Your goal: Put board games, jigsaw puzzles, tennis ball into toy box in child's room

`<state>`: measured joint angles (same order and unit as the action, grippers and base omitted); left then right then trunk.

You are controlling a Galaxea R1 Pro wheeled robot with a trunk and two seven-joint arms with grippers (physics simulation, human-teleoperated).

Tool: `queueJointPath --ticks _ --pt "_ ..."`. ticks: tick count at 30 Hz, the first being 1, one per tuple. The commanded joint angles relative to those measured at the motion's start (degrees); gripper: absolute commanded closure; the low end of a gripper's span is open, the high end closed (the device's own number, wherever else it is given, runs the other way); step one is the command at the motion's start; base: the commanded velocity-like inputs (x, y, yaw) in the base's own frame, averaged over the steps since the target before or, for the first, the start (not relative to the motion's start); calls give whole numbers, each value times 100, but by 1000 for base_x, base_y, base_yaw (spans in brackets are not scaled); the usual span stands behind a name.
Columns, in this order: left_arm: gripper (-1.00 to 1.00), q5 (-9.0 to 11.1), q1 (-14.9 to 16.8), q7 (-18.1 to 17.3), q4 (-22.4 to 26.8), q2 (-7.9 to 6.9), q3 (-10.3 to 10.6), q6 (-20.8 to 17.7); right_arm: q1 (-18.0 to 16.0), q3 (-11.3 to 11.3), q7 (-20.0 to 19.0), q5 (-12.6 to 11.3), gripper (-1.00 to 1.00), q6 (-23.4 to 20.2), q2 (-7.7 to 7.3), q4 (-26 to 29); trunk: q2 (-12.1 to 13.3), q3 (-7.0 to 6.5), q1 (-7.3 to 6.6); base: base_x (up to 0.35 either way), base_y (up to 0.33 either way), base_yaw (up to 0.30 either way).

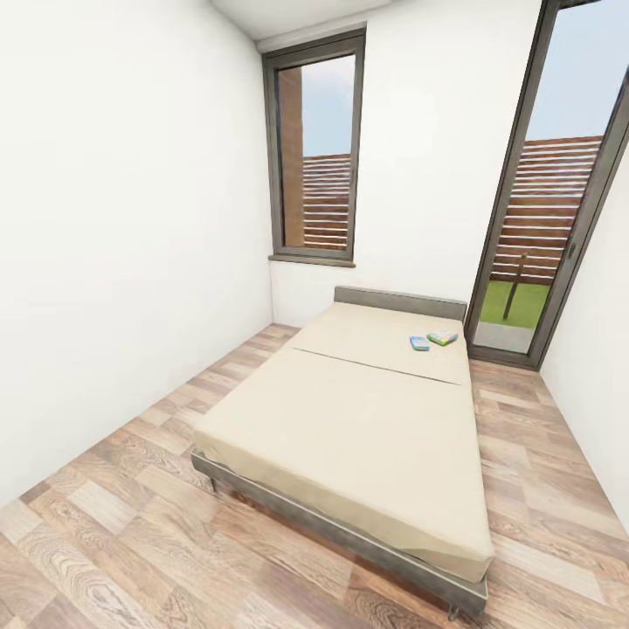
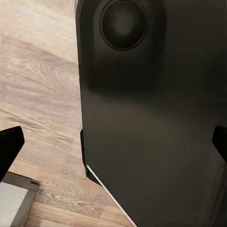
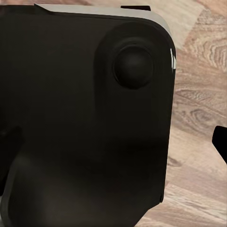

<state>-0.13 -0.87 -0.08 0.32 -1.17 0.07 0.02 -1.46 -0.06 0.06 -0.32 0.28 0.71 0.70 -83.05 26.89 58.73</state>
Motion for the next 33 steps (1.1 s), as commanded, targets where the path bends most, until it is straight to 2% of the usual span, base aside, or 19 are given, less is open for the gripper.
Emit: queueJointPath --ticks 1,18,27,33 --pt "-100 -1 0 -1 3 -1 1 0 -2 0 1 -4 -100 3 1 0 -2 4 0 0 0 0" --pt "-100 15 -2 1 3 -10 -2 1 -23 -1 -2 3 -100 -4 -3 9 -2 4 0 0 0 0" --pt "-100 79 296 0 297 -26 -19 258 -181 11 2 33 -100 28 -16 164 -2 4 0 0 0 0" --pt "-100 92 360 -1 491 -13 -22 451 -247 -1 2 45 -100 134 -15 359 -2 4 0 0 0 0"
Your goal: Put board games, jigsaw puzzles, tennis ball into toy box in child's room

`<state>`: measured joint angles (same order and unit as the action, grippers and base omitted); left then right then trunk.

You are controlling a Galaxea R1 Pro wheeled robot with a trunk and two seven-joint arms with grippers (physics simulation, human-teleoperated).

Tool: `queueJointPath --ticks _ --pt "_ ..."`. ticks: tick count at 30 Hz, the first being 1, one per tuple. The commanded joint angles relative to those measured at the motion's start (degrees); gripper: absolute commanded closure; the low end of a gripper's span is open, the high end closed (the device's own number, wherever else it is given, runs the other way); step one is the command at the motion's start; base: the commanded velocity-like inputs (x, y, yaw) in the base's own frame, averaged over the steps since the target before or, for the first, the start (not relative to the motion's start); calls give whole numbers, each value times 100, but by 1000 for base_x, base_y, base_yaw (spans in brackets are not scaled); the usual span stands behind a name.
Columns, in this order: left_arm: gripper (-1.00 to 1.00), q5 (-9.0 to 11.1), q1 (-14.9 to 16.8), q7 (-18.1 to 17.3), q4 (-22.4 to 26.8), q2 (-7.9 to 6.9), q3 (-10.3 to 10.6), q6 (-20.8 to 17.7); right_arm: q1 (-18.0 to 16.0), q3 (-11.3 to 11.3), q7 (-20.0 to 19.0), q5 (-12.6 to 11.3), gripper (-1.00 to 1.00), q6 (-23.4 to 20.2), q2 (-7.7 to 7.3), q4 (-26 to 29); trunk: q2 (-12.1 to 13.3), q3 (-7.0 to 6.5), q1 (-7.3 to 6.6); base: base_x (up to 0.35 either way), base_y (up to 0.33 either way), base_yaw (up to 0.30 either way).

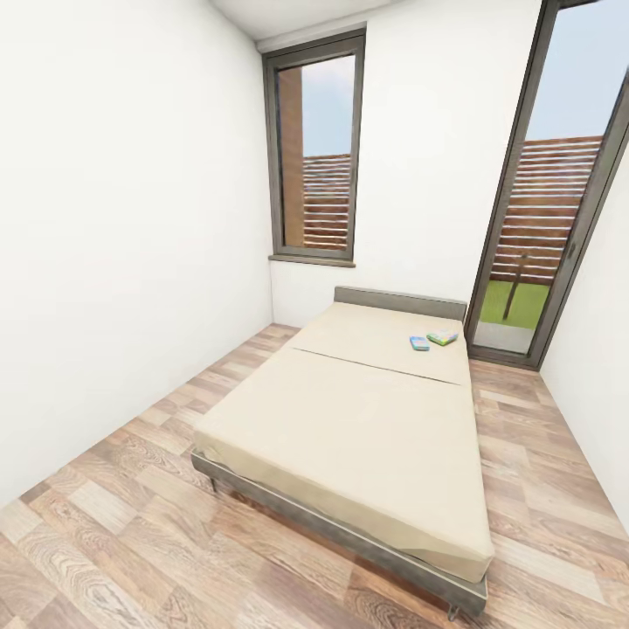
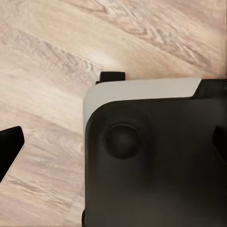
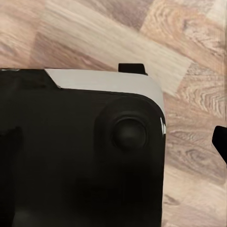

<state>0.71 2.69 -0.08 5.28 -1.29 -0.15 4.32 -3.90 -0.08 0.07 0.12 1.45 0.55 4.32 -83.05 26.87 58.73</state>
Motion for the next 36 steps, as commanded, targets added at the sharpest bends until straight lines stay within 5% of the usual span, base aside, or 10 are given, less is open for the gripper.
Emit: queueJointPath --ticks 1,6,7,15,22,36 --pt "-100 9 12 -1 28 3 1 53 -12 -2 1 2 -100 49 -2 29 -3 6 0 0 0 0" --pt "-100 15 29 -26 189 25 3 213 -35 0 -2 3 -100 209 -14 191 -3 6 0 0 0 0" --pt "-100 15 33 -37 1171 44 4 294 -43 2 -3 4 -100 275 -21 801 -3 6 0 0 0 0" --pt "-100 24 56 -46 1881 209 -4 233 -80 9 -6 -1 -100 78 -34 1811 -3 6 0 0 0 0" --pt "-100 221 228 -44 2620 319 1 -491 -99 9 -7 3 -100 -1164 -1 3161 -3 6 0 0 0 0" --pt "-100 577 654 -62 4001 389 5 -2150 -448 2 -11 -3 -100 -2228 39 4350 -3 6 0 0 0 0"
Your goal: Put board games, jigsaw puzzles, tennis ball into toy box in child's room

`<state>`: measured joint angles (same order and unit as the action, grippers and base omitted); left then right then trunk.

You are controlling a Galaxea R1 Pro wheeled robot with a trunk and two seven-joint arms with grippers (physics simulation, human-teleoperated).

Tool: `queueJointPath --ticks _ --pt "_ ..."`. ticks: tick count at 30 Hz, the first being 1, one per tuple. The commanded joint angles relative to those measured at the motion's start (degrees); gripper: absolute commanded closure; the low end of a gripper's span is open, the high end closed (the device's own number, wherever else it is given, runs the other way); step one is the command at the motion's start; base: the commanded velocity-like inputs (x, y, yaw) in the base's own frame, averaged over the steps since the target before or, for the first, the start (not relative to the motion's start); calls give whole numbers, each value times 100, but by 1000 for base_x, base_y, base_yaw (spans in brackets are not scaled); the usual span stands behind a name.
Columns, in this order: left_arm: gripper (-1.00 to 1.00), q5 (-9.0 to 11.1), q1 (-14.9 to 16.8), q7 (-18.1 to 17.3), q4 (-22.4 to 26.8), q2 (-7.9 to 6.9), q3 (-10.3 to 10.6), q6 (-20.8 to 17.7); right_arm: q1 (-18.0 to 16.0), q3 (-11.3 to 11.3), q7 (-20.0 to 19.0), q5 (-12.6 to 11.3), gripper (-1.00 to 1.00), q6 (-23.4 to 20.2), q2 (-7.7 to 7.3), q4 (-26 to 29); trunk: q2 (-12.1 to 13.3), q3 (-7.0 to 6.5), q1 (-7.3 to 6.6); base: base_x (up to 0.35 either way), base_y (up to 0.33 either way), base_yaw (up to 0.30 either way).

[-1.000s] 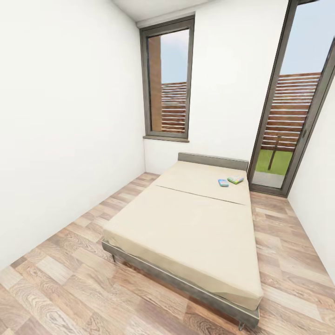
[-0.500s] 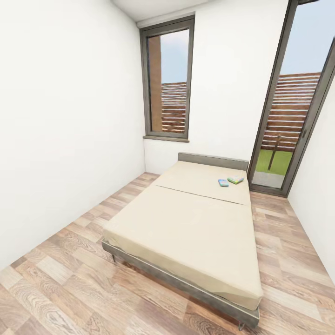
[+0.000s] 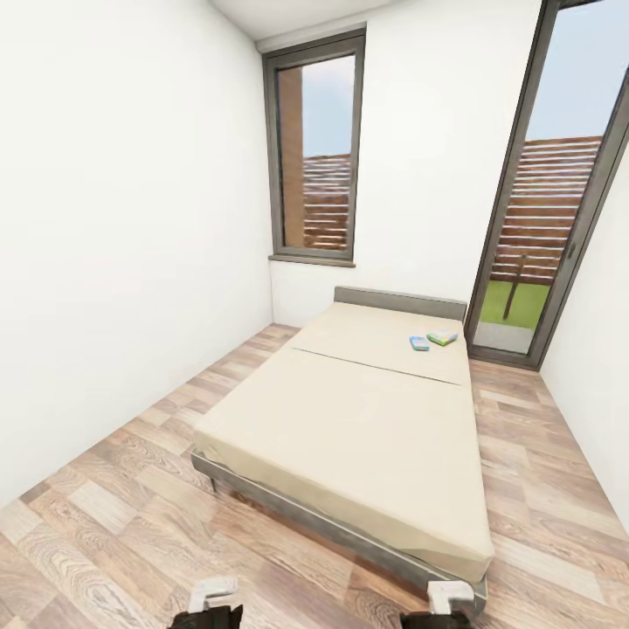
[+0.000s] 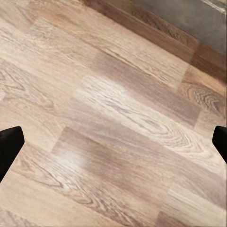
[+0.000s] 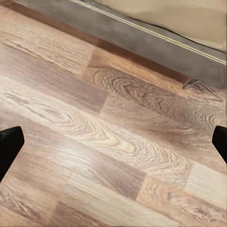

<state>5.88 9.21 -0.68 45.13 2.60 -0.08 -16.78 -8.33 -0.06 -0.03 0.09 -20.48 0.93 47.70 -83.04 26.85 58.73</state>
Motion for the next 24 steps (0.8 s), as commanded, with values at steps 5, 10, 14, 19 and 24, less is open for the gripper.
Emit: queueJointPath --ticks 5,10,14,19,24 --pt "-100 244 80 1 537 40 9 -458 -318 -2 -3 -4 -100 -283 6 156 -4 7 0 0 0 0" --pt "-100 439 119 10 1107 79 14 -729 -610 -2 4 -4 -100 -490 9 229 -4 7 0 0 0 0" --pt "-100 588 135 18 1466 118 26 -850 -804 -3 2 -5 -100 -646 10 276 -4 7 0 0 0 0" --pt "-100 757 148 102 1921 192 74 -1003 -1085 -6 -14 -12 -100 -1011 11 388 -4 7 0 0 0 0" --pt "-100 894 153 467 2268 308 222 -1143 -1400 -43 -34 -20 -100 -1473 19 613 -4 7 0 0 0 0"
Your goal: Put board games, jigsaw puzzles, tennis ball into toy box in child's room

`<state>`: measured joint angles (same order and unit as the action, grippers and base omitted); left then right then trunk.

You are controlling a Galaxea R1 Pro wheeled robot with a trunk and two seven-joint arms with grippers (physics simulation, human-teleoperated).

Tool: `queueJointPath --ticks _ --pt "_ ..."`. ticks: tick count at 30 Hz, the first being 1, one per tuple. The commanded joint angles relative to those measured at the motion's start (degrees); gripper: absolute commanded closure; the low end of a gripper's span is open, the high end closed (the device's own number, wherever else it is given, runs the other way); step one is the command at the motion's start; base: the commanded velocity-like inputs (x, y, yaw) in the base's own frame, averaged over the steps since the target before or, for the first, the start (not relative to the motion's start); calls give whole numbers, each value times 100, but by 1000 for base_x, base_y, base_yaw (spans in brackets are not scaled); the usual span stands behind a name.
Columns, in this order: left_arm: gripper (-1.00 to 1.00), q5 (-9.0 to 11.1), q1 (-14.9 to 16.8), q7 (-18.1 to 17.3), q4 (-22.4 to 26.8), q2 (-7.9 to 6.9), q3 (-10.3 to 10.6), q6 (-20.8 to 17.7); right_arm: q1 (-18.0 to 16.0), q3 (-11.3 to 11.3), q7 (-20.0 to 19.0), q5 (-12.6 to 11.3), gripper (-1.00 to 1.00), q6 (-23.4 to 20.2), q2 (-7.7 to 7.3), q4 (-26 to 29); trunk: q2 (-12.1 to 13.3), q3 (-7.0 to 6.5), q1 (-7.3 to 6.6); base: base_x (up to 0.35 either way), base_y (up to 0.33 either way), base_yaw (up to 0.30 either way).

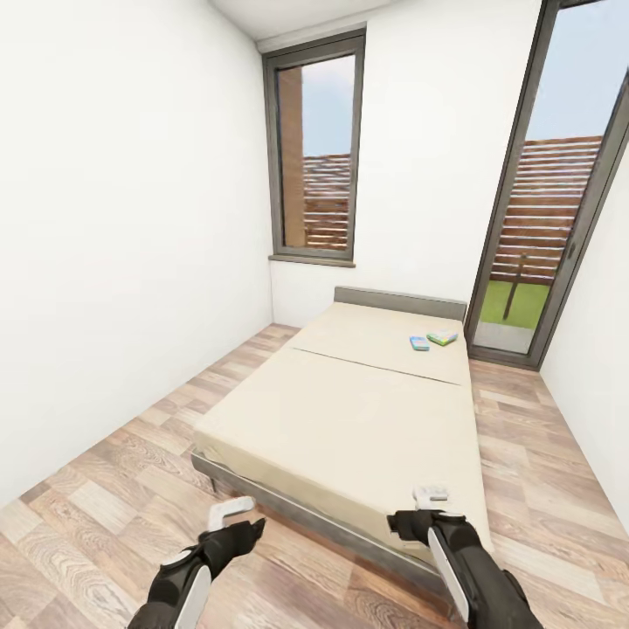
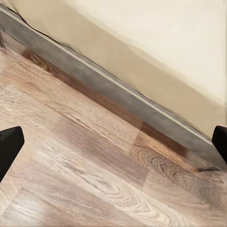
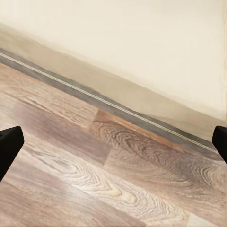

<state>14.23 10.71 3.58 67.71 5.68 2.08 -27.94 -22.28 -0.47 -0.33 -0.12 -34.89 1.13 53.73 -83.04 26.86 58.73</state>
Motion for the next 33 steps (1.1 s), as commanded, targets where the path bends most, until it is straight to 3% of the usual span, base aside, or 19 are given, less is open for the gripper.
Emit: queueJointPath --ticks 1,3,5,10,13,16,18,19,23,33 --pt "-100 58 3 42 10 0 6 -27 -5 -2 -4 1 -100 -32 0 10 -4 7 0 0 0 0" --pt "-100 89 0 169 59 23 56 -52 -52 -32 -10 0 -100 -102 4 69 -4 7 0 0 0 0" --pt "-100 210 -5 563 153 86 270 -104 -144 -210 -69 -3 -100 -235 6 211 -4 7 0 0 0 0" --pt "-100 365 -8 858 192 116 417 -122 -179 -385 -170 0 -100 -284 -7 273 -4 9 0 0 0 0" --pt "-100 726 -11 1328 234 143 591 -128 -210 -605 -366 6 -100 -321 -22 329 -4 11 0 0 0 0" --pt "-100 860 -10 1471 244 148 649 -124 -216 -651 -425 9 -100 -331 -26 342 -4 12 0 0 0 0" --pt "-100 1107 -13 1712 263 154 781 -118 -227 -716 -510 14 -100 -361 -25 360 -4 12 0 0 0 0" --pt "-100 1107 -13 1712 263 154 781 -118 -227 -716 -510 14 -100 -361 -25 360 -4 12 0 0 0 0" --pt "-100 1444 -11 2035 292 159 1012 -107 -245 -781 -604 11 -100 -409 -22 384 -4 13 0 0 0 0" --pt "-100 1662 -10 2283 324 167 1148 -88 -317 -774 -657 -33 -100 -414 -34 405 -4 13 0 0 0 0"
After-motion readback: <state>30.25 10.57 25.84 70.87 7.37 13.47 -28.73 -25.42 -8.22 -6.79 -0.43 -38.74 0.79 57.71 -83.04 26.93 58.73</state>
